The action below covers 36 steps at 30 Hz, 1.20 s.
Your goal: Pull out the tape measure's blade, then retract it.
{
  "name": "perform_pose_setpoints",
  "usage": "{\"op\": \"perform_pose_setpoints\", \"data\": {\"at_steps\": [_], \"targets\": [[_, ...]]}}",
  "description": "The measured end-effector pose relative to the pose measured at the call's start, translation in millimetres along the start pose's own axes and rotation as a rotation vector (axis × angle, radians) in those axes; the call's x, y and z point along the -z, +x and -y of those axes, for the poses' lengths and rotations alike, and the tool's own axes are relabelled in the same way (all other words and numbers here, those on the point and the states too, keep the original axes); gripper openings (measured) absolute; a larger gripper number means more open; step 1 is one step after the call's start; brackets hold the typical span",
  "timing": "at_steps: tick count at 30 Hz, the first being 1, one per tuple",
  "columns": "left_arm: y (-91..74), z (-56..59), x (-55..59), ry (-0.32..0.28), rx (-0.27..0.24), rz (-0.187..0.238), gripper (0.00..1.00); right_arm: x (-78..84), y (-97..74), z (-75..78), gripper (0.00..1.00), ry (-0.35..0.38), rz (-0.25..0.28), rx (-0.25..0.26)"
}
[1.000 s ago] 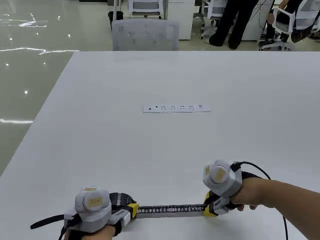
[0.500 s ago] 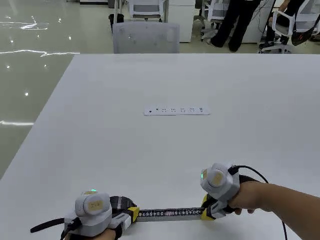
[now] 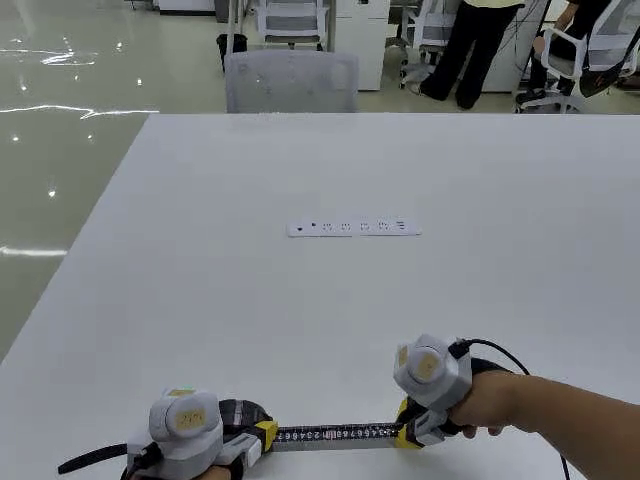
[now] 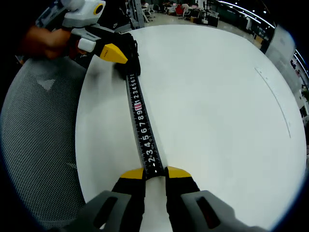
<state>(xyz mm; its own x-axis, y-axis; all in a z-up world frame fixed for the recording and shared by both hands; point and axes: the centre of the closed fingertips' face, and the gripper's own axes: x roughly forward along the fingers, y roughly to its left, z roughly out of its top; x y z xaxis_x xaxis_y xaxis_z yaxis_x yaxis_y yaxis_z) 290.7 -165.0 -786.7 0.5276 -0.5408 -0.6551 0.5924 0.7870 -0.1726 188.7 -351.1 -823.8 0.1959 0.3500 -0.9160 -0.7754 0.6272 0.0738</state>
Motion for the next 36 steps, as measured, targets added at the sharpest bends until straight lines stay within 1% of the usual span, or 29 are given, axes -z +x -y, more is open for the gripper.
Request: {"op": "perform_pose_setpoints", "data": {"at_steps": [36], "targets": [[-0.3,2.0,0.5,-0.007,0.002,-0.008,0.57,-14.9,6.6,-4.5,0.14,-0.009,0.017,-0.004]]}}
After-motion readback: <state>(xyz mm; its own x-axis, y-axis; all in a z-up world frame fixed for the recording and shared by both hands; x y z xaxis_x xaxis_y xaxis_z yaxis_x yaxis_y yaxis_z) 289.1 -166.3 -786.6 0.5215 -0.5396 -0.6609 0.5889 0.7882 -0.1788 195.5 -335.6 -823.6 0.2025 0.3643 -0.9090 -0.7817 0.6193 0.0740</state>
